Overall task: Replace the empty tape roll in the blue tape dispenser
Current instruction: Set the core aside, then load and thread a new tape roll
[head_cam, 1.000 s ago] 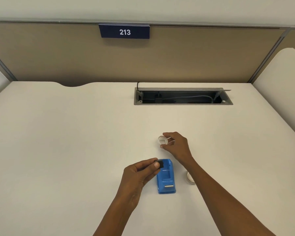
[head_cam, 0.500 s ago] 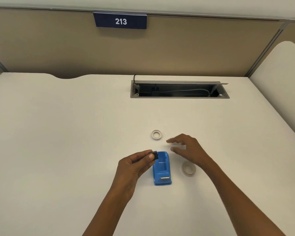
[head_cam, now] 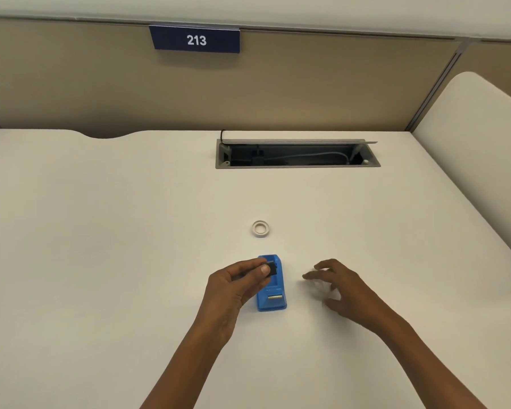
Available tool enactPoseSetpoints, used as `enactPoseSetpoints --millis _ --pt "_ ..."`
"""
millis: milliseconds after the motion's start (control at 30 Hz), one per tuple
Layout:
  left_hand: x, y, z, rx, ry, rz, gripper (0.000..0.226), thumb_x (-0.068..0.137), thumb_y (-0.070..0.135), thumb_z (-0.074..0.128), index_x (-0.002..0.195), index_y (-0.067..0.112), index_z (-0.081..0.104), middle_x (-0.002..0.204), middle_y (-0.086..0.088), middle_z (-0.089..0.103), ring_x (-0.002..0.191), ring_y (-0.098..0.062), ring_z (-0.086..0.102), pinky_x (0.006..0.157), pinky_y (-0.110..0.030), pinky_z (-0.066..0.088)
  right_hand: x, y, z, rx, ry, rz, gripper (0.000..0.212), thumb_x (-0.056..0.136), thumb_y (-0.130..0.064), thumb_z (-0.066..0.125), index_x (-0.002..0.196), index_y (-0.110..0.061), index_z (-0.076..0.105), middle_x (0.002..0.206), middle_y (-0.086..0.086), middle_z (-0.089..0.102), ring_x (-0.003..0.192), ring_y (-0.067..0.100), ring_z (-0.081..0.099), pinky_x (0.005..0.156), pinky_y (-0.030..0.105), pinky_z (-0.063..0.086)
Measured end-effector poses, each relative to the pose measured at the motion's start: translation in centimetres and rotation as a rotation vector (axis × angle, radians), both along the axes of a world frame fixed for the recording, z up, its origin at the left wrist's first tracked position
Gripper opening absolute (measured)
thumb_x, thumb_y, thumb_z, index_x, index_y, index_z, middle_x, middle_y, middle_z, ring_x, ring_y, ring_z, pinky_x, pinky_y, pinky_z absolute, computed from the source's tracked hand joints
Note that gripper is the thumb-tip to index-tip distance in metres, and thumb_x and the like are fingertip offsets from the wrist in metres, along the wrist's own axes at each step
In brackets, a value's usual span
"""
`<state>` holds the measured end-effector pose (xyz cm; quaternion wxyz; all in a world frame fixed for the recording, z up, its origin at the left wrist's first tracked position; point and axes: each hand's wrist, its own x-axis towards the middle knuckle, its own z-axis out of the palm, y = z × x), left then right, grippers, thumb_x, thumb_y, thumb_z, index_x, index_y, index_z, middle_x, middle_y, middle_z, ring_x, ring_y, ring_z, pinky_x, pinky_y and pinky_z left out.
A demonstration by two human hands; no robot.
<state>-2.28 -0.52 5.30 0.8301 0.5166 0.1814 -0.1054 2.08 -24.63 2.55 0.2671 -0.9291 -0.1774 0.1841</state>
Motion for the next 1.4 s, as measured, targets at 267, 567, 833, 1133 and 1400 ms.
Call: enactPoseSetpoints --millis 267,567,833,1133,1400 --pt "-0.6 -0.3 1.1 0.026 -0.058 -0.037 0.034 0.062 0.023 0.077 0.096 0.018 0.073 0.091 -0.009 0.075 0.09 -0.021 0.071 0.071 -0.018 0.054 -1.3 2.3 4.3 0.615 0.129 -0.19 0.051 0.073 -0.005 0.075 0.112 -0.037 0.064 0.11 -0.014 0.062 0.095 0.009 0.065 0.072 0.019 0.055" --pt "-1.0 -0.9 1.8 0.083 -0.1 -0.088 0.04 0.057 0.032 0.078 0.095 0.021 0.073 0.094 -0.008 0.075 0.09 -0.022 0.071 0.073 -0.02 0.055 -2.0 4.5 6.3 0.726 0.175 -0.105 0.053 0.073 -0.003 0.076 0.115 -0.033 0.063 0.112 -0.011 0.063 0.098 0.015 0.067 0.076 0.02 0.054" --pt "-1.0 -0.8 1.7 0.083 -0.091 -0.08 0.044 0.051 0.035 0.08 0.093 0.021 0.075 0.093 -0.004 0.076 0.089 -0.023 0.071 0.08 -0.026 0.057 -2.0 4.7 6.0 0.732 0.154 -0.075 0.054 0.073 0.0 0.075 0.116 -0.031 0.064 0.113 -0.011 0.062 0.101 0.019 0.065 0.078 0.023 0.054" --pt "-1.4 -0.8 1.3 0.2 -0.102 -0.12 0.036 0.058 0.034 0.077 0.092 0.025 0.075 0.095 0.001 0.076 0.089 -0.018 0.071 0.079 -0.024 0.056 -2.0 4.9 5.8 0.713 0.185 -0.047 0.055 0.073 -0.002 0.076 0.118 -0.031 0.064 0.115 -0.008 0.063 0.102 0.017 0.066 0.084 0.027 0.056" --pt "-2.0 -0.9 1.0 0.362 -0.147 -0.103 0.019 0.077 0.022 0.072 0.092 0.033 0.074 0.093 0.003 0.075 0.086 -0.007 0.069 0.077 -0.021 0.051 -2.2 5.5 4.9 0.661 0.136 -0.12 0.058 0.068 -0.005 0.08 0.118 -0.029 0.064 0.109 -0.006 0.069 0.097 0.016 0.069 0.087 0.033 0.057"
